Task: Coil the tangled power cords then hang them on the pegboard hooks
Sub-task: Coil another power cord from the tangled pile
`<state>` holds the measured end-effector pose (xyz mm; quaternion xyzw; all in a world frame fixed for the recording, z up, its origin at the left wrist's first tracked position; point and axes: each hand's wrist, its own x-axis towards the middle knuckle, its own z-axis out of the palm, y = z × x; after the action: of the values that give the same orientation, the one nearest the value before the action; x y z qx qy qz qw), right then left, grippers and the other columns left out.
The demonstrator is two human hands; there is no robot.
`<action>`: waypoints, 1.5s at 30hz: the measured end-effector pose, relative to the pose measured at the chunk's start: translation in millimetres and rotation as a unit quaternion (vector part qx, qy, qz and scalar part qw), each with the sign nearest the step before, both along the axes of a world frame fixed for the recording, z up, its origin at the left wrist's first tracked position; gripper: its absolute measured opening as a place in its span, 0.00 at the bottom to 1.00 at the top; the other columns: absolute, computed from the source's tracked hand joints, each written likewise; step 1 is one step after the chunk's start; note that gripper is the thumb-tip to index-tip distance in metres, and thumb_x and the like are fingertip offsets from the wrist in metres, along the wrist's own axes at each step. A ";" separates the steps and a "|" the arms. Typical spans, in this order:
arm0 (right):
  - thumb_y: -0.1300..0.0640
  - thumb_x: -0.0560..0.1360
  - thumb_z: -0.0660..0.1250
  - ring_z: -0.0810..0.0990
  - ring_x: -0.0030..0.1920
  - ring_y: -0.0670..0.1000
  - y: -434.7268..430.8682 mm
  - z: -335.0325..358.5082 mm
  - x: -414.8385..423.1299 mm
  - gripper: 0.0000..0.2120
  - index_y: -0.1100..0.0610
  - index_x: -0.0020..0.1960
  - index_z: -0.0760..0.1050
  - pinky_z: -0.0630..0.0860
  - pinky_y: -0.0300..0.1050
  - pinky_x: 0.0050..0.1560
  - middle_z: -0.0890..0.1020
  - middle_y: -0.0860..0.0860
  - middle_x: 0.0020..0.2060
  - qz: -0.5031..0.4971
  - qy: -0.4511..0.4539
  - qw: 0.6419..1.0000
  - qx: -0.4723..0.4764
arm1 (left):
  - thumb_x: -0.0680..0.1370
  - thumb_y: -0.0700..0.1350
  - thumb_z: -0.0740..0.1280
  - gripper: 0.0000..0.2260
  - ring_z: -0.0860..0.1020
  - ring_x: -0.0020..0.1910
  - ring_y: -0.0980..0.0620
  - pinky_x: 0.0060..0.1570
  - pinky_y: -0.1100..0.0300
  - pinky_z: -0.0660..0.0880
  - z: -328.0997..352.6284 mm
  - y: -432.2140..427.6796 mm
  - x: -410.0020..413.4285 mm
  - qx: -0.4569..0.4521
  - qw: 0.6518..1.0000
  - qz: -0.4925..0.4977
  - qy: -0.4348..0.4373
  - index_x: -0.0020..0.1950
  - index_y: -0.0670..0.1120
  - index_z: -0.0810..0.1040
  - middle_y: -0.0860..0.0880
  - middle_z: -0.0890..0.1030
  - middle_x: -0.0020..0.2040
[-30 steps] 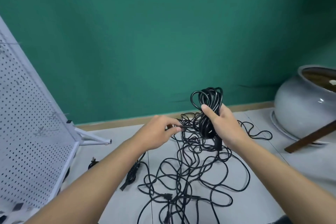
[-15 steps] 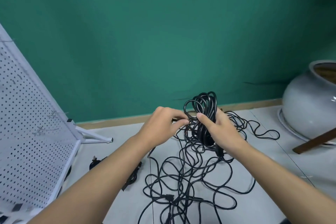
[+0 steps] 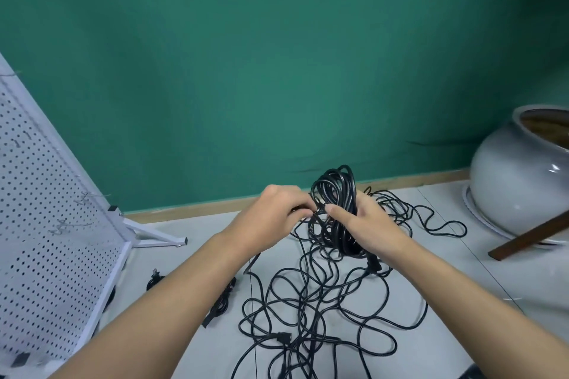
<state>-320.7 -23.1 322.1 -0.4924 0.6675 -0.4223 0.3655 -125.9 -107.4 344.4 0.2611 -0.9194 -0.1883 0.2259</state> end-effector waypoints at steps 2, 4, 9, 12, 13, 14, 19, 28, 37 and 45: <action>0.39 0.76 0.69 0.83 0.53 0.45 1.9 5.1 6.1 0.16 0.48 0.58 0.78 0.78 0.47 0.61 0.85 0.47 0.51 0.031 0.002 0.999 -0.010 | 0.81 0.41 0.70 0.04 0.79 0.44 0.56 0.49 0.59 0.75 0.1 3.0 -3.5 -0.050 0.998 -0.023 0.019 0.54 0.45 0.84 0.53 0.84 0.46; 0.49 0.82 0.67 0.81 0.50 0.36 5.1 9.9 8.4 0.08 0.49 0.60 0.78 0.74 0.32 0.54 0.84 0.43 0.50 0.066 -0.008 0.998 -0.017 | 0.80 0.41 0.71 0.03 0.79 0.46 0.54 0.49 0.58 0.76 2.7 4.5 -4.6 -0.073 0.995 -0.031 0.055 0.53 0.45 0.82 0.53 0.84 0.46; 0.53 0.84 0.65 0.81 0.36 0.41 14.4 17.1 7.5 0.09 0.58 0.57 0.76 0.76 0.37 0.37 0.85 0.46 0.40 0.146 -0.121 0.980 0.064 | 0.74 0.43 0.79 0.11 0.76 0.44 0.54 0.47 0.60 0.75 5.6 -2.1 3.0 -0.047 0.989 -0.003 0.138 0.52 0.45 0.81 0.53 0.77 0.46; 0.56 0.82 0.68 0.79 0.36 0.46 17.6 21.4 6.5 0.08 0.61 0.55 0.77 0.75 0.37 0.35 0.84 0.51 0.42 0.189 -0.111 0.973 0.073 | 0.72 0.46 0.81 0.11 0.78 0.43 0.52 0.47 0.55 0.77 2.2 -1.4 1.7 -0.003 0.987 -0.005 0.163 0.47 0.45 0.82 0.52 0.78 0.44; 0.55 0.81 0.69 0.78 0.36 0.47 18.1 21.7 7.0 0.10 0.63 0.54 0.76 0.74 0.37 0.36 0.82 0.51 0.41 0.193 -0.095 0.974 0.068 | 0.71 0.47 0.81 0.11 0.78 0.43 0.52 0.46 0.55 0.78 0.6 -0.9 0.0 0.005 0.985 -0.002 0.170 0.46 0.45 0.82 0.52 0.78 0.44; 0.54 0.81 0.70 0.77 0.36 0.47 18.8 20.8 6.5 0.11 0.63 0.54 0.75 0.73 0.38 0.37 0.79 0.51 0.39 0.191 -0.076 0.976 0.064 | 0.70 0.48 0.81 0.12 0.78 0.43 0.52 0.46 0.54 0.77 -1.0 -0.8 -2.3 0.006 0.985 0.003 0.173 0.46 0.45 0.82 0.52 0.78 0.44; 0.55 0.82 0.68 0.74 0.38 0.49 25.7 20.1 -0.7 0.05 0.56 0.49 0.74 0.71 0.43 0.41 0.75 0.51 0.38 0.160 -0.032 0.985 0.050 | 0.70 0.52 0.81 0.14 0.77 0.43 0.52 0.45 0.54 0.77 -6.3 0.4 -18.4 -0.012 0.987 0.002 0.162 0.45 0.47 0.81 0.52 0.77 0.44; 0.55 0.81 0.68 0.83 0.42 0.47 30.4 17.5 -33.6 0.04 0.55 0.52 0.78 0.80 0.52 0.52 0.85 0.48 0.41 0.048 -0.045 0.997 0.037 | 0.79 0.43 0.73 0.05 0.82 0.41 0.59 0.46 0.65 0.75 -11.7 -4.5 -20.4 0.152 0.978 0.076 0.121 0.45 0.51 0.82 0.57 0.84 0.40; 0.56 0.81 0.69 0.86 0.45 0.51 21.8 6.2 -17.0 0.05 0.58 0.54 0.79 0.82 0.57 0.55 0.87 0.54 0.46 -0.003 -0.030 0.999 -0.012 | 0.79 0.42 0.73 0.06 0.80 0.40 0.55 0.39 0.56 0.84 -2.5 15.2 -48.9 0.210 0.931 0.171 0.246 0.43 0.48 0.84 0.53 0.82 0.38; 0.57 0.79 0.71 0.83 0.47 0.40 12.5 0.1 -5.0 0.07 0.49 0.56 0.79 0.76 0.42 0.55 0.86 0.43 0.46 -0.035 -0.012 0.997 -0.066 | 0.80 0.42 0.72 0.04 0.82 0.45 0.52 0.43 0.52 0.85 -4.0 18.0 -51.4 0.366 0.860 0.202 0.294 0.46 0.45 0.85 0.45 0.82 0.47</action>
<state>-325.7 -10.6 322.2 -0.4866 0.6508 -0.4840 0.3248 -177.3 -89.4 340.4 0.4377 -0.6021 -0.5297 0.4066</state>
